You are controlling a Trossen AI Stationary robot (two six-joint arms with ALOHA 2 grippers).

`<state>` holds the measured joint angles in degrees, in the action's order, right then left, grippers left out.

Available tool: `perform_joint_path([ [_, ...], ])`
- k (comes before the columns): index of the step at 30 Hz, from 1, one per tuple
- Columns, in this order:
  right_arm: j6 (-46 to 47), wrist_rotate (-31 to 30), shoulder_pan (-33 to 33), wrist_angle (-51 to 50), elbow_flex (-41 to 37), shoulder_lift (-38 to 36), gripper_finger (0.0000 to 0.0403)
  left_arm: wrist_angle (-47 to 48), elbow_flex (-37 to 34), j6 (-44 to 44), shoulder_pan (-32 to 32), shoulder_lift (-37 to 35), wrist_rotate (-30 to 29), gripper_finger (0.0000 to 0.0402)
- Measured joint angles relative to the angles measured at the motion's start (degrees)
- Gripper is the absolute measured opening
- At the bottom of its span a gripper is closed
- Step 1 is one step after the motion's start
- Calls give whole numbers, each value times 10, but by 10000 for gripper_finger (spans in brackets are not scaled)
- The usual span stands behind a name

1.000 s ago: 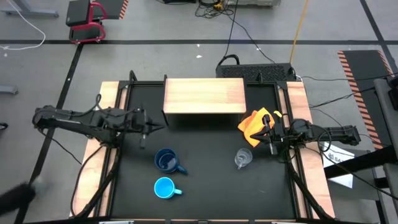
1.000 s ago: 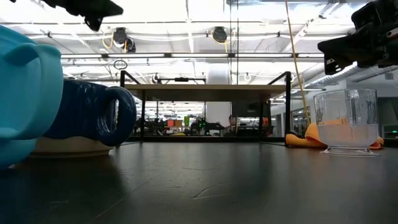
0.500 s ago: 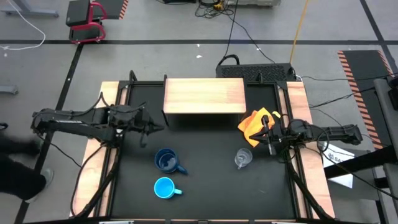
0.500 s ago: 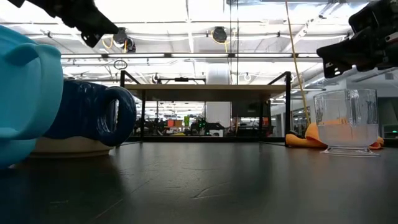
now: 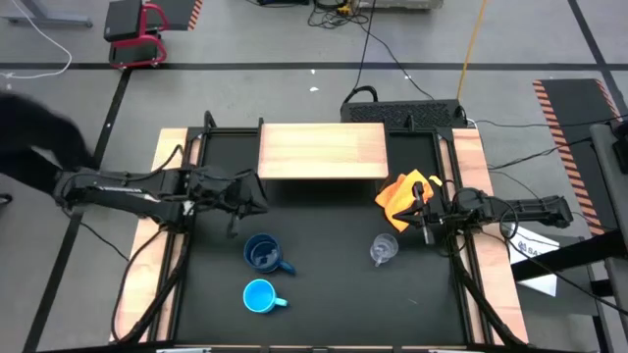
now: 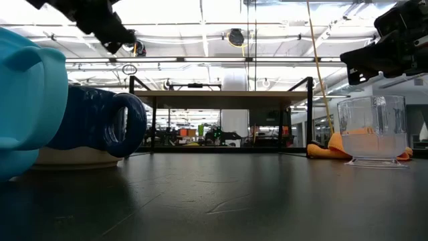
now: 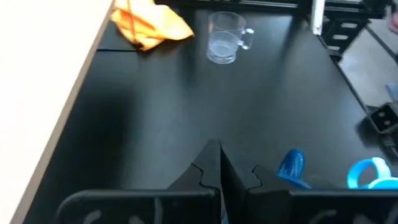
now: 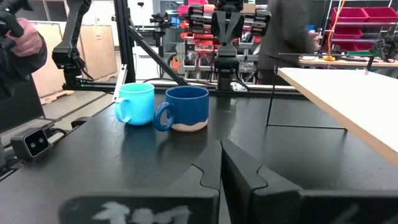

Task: Stack small to large cups/mugs on shelf
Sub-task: Put the dark blue mug on the shelf

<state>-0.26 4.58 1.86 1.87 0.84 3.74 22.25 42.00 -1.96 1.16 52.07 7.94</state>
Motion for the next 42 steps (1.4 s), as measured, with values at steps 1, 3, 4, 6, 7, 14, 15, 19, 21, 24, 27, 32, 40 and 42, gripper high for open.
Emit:
perform_joint_path([
  [1,0,0,0,0,0,0,0,10,11,7,0,11,5,0],
  [3,0,0,0,0,0,0,0,40,36,23,0,34,7,0],
  [4,0,0,0,0,0,0,0,55,48,33,0,44,6,0],
  [6,0,0,0,0,0,0,0,89,72,55,0,61,6,0],
  [7,0,0,0,0,0,0,0,101,82,67,0,68,4,0],
  [14,0,0,0,0,0,0,0,163,130,117,0,96,25,0],
  [15,0,0,0,0,0,0,0,173,133,123,0,98,34,0],
  [19,0,0,0,0,0,0,0,191,136,135,0,108,53,0],
  [21,0,0,0,0,0,0,0,197,136,136,0,117,65,0],
  [24,-1,0,0,0,0,1,0,202,136,134,-2,134,67,0],
  [27,-2,0,0,0,0,2,0,202,136,123,-7,155,67,0],
  [32,-4,0,0,0,0,2,0,205,136,124,-30,189,58,0],
  [40,-4,0,0,0,0,2,0,217,136,108,-63,201,55,0],
  [42,-3,0,0,0,0,2,0,231,136,107,-71,201,52,0],
])
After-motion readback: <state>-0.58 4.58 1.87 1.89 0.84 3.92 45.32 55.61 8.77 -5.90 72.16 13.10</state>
